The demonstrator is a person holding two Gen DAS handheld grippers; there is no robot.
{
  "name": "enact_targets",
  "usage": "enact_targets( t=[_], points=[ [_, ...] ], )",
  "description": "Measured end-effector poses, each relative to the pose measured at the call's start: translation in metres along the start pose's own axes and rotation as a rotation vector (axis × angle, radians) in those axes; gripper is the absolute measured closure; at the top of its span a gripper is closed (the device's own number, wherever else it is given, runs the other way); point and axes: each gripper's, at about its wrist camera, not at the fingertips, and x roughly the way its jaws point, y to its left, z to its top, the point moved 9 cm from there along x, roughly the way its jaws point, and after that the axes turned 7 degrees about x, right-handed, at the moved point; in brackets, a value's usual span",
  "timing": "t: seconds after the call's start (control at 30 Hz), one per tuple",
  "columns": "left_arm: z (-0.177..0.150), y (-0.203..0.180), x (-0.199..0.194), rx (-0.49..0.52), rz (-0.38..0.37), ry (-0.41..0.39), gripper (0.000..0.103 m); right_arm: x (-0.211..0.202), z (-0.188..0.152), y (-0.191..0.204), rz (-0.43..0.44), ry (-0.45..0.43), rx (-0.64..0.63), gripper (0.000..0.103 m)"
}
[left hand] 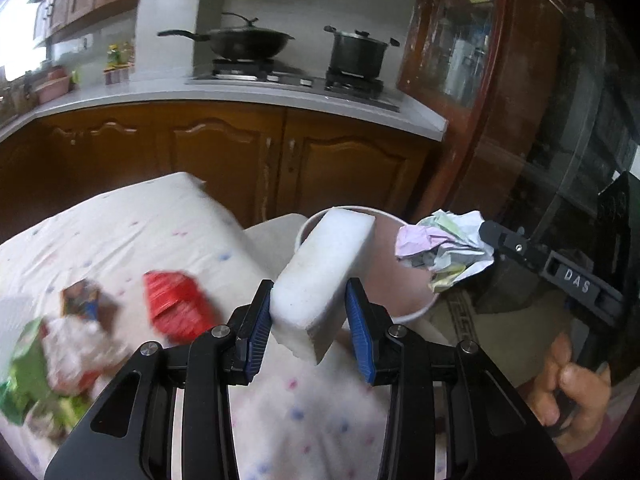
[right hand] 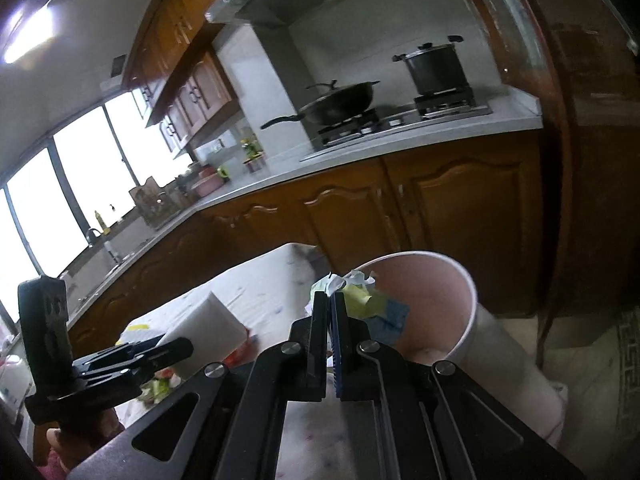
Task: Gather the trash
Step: 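Carry both items to the pink bin and open both tools to drop them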
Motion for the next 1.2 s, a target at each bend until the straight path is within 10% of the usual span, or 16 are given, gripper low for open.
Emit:
enact_targets(
  t=[0.63, 0.77, 1.2],
  points=[
    [0.01, -0.026, 0.113, 0.037, -0.04, 0.163, 0.06, 0.06, 0.005, -0.054, -0.087, 0.076, 0.029, 0.101],
    [0.007, -0.023, 0.116, 0.028, -0.05, 0.174, 0.042, 0.066, 0.002, -0.062, -0.094, 0.093, 0.055, 0.089],
    [-0.001, 0.001, 0.082, -0.022, -0.015, 0.112, 0.032, 0.053, 0.006, -0.057, -0.07, 0.048, 0.094, 0.028]
  ],
)
